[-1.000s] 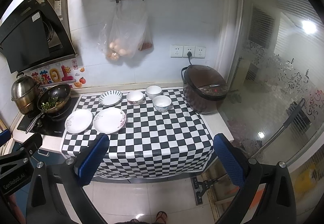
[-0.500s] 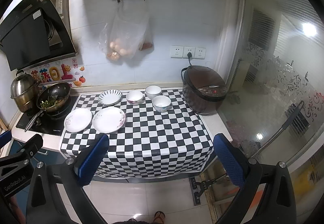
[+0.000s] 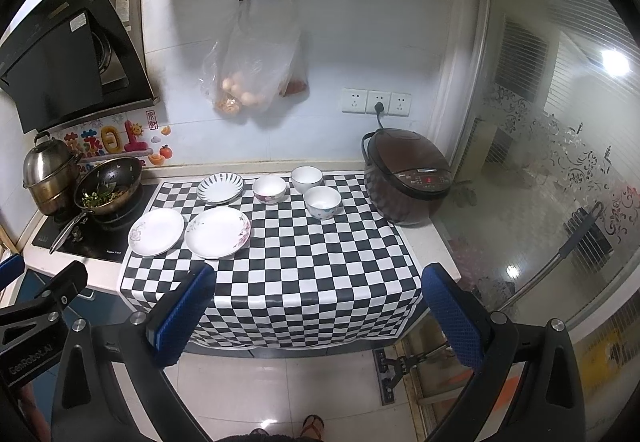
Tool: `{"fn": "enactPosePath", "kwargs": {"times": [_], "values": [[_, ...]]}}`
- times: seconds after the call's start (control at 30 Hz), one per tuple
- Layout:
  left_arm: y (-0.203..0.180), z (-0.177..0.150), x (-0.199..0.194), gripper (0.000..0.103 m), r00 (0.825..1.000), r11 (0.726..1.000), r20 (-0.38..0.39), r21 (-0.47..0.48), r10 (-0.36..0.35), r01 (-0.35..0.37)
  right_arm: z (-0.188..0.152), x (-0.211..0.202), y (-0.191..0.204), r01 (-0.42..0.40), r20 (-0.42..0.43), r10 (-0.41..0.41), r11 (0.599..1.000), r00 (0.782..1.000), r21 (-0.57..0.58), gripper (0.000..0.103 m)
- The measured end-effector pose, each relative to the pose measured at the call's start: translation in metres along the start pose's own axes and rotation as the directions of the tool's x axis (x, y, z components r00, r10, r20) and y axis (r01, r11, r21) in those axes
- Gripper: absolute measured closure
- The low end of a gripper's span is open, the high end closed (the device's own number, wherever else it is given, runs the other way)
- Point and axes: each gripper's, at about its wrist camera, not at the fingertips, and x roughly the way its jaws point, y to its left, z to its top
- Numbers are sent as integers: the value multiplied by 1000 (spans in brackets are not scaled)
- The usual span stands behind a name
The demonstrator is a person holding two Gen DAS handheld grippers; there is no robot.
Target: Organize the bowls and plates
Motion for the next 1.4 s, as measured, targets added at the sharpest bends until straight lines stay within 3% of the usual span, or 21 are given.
{"fn": "enactPosePath", "kwargs": {"times": [0.93, 1.17, 1.3, 1.4], "values": [[24, -3, 9, 0, 1000, 1000, 26, -7, 13, -13, 1, 11, 11, 2, 9, -3, 999, 1000, 49, 0], [53, 10, 63, 0, 999, 1000, 45, -19, -6, 7, -1, 68, 25, -34, 32, 30, 991, 999, 127, 0], [73, 17, 106, 0, 1000, 1000, 11, -15, 26, -26, -2, 125, 43, -82, -52, 89, 989, 995, 127, 0], [87, 22, 152, 0, 997, 999, -68, -22, 35, -37, -4, 175, 61, -121, -133, 136, 986, 982, 116, 0]]}}
